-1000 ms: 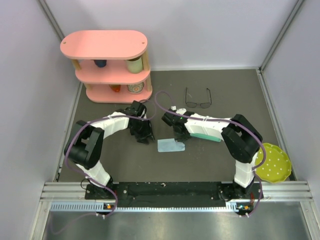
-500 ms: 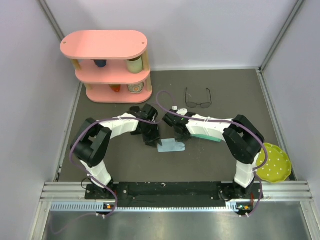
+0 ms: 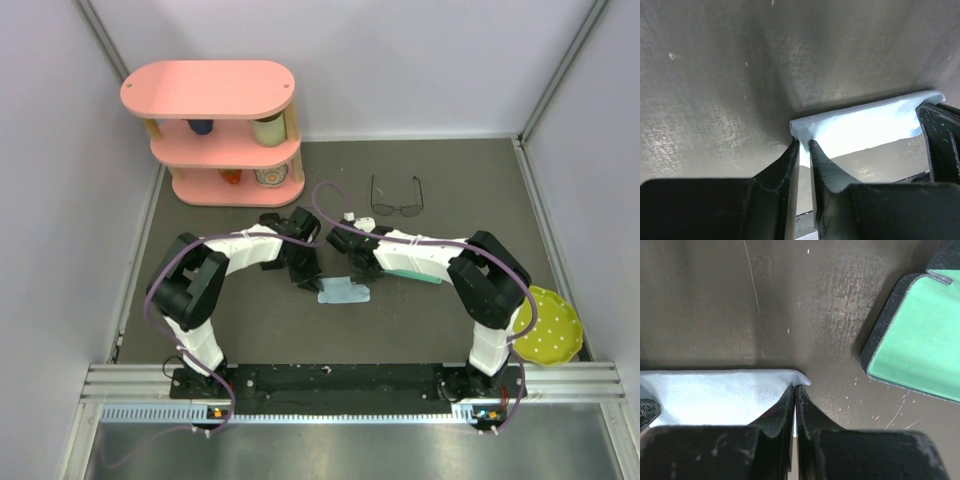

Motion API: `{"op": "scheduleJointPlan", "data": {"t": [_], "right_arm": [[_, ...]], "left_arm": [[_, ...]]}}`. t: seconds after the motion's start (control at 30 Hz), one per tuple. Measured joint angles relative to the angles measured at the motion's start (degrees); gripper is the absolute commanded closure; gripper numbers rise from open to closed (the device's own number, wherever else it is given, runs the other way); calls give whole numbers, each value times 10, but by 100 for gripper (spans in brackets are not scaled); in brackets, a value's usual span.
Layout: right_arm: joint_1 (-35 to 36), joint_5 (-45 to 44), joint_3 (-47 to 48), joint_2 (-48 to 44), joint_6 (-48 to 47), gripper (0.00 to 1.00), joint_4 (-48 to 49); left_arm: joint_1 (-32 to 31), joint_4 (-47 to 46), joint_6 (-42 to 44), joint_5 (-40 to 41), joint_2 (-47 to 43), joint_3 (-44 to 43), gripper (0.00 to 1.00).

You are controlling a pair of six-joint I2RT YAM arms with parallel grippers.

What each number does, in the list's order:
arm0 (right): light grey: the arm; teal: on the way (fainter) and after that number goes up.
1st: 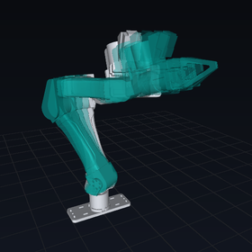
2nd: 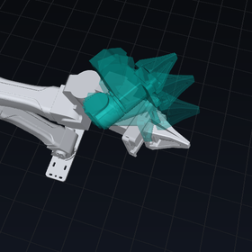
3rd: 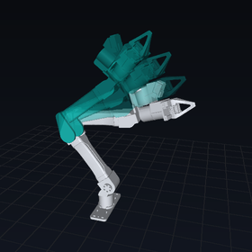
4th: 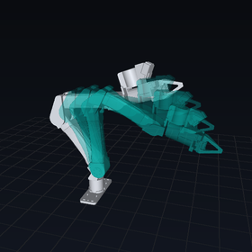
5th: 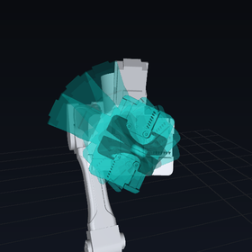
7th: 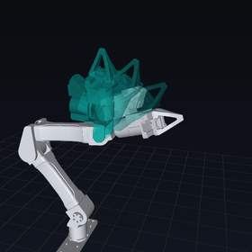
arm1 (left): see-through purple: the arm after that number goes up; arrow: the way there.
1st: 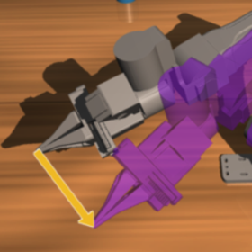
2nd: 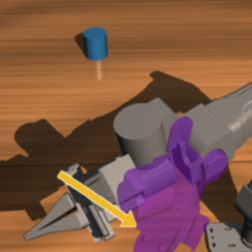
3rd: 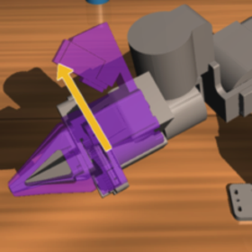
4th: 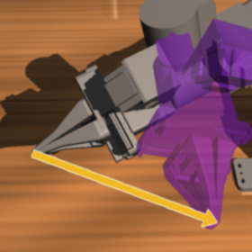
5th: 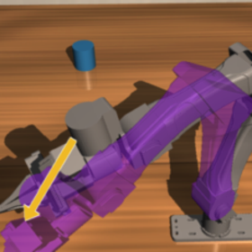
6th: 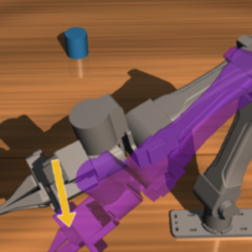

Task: Organize the sunglasses
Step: Pick up the folded cleaning cloth from the center of the board, then place the folded cleaning cloth in the sunglasses case.

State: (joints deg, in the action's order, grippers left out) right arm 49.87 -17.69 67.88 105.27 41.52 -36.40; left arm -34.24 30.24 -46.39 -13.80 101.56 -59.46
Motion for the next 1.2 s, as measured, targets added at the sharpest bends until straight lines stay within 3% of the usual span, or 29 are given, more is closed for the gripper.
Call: {"op": "scheduleJointPlan", "data": {"t": [0.23, 0.67, 1.2], "right_arm": [[0, 2, 0, 0, -9, 100, 2], [1, 21, -28, -26, -8, 100, 21], [-23, 2, -36, -120, 5, 100, -15]], "left_arm": [[-2, 3, 2, 3, 9, -10, 100], [-4, 15, 34, 23, 12, -30, 100], [-4, 37, 82, -14, 12, -149, 100]]}}
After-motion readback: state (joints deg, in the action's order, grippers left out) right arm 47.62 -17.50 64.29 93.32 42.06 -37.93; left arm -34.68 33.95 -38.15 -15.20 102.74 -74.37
